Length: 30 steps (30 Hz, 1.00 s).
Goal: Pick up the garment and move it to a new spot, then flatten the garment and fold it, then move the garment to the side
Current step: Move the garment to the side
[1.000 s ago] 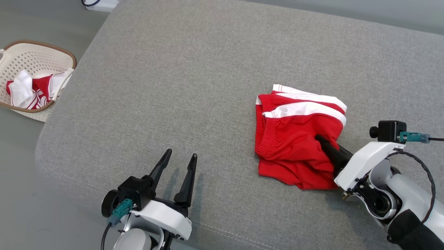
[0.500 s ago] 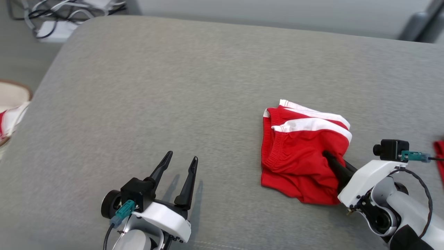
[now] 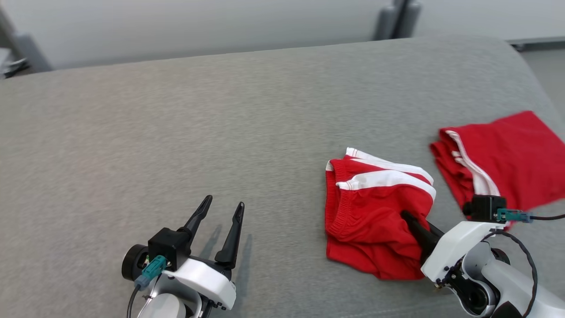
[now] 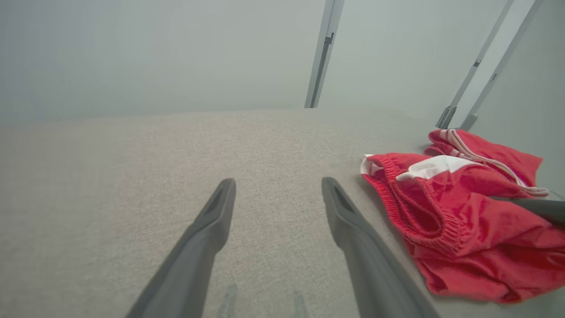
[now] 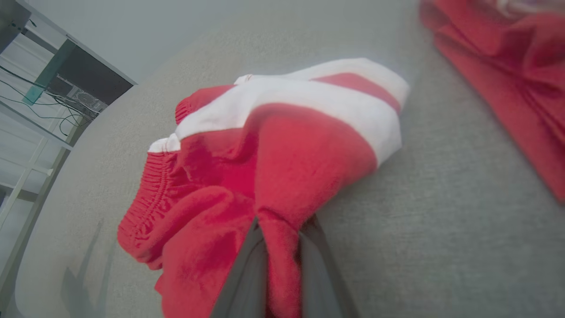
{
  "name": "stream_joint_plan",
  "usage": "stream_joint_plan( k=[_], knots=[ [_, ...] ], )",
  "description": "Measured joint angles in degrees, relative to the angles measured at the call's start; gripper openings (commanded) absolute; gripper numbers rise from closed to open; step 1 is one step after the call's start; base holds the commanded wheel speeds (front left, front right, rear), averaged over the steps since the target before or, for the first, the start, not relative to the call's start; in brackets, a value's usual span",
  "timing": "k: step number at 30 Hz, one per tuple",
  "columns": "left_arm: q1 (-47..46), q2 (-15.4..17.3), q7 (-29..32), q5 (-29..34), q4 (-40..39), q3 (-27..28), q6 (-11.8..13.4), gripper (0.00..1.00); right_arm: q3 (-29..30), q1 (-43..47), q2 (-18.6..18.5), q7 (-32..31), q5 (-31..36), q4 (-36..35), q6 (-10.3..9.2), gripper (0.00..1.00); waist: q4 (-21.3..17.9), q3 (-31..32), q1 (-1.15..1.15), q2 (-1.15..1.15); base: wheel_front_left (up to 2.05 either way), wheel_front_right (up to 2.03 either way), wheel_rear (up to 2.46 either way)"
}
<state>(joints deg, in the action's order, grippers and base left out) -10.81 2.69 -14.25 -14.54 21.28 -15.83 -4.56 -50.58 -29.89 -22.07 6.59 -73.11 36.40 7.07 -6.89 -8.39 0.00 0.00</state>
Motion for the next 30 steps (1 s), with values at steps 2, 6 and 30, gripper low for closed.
stream_joint_plan(
  k=[2,6,30],
  knots=[
    [0.00,-0.01,0.00,0.37,-0.01,0.03,-0.40,1.00,-0.43,-0.04,-0.08,0.00,0.08,0.23,0.00,0.00,-2.13,-0.06,0.00,0.00,0.00,0.00,0.00],
    [-0.03,0.03,0.00,0.80,0.11,-0.01,-0.48,1.00,-3.44,-2.18,-0.96,0.85,5.86,3.09,0.00,0.00,-5.06,-1.00,0.00,0.00,0.00,0.00,0.00],
    [-0.23,0.40,-0.15,1.44,2.00,-1.07,-1.49,1.00,0.12,-23.26,-12.24,-2.14,20.29,8.28,0.03,0.00,-1.43,-7.02,0.00,0.00,0.00,0.00,0.00]
  ],
)
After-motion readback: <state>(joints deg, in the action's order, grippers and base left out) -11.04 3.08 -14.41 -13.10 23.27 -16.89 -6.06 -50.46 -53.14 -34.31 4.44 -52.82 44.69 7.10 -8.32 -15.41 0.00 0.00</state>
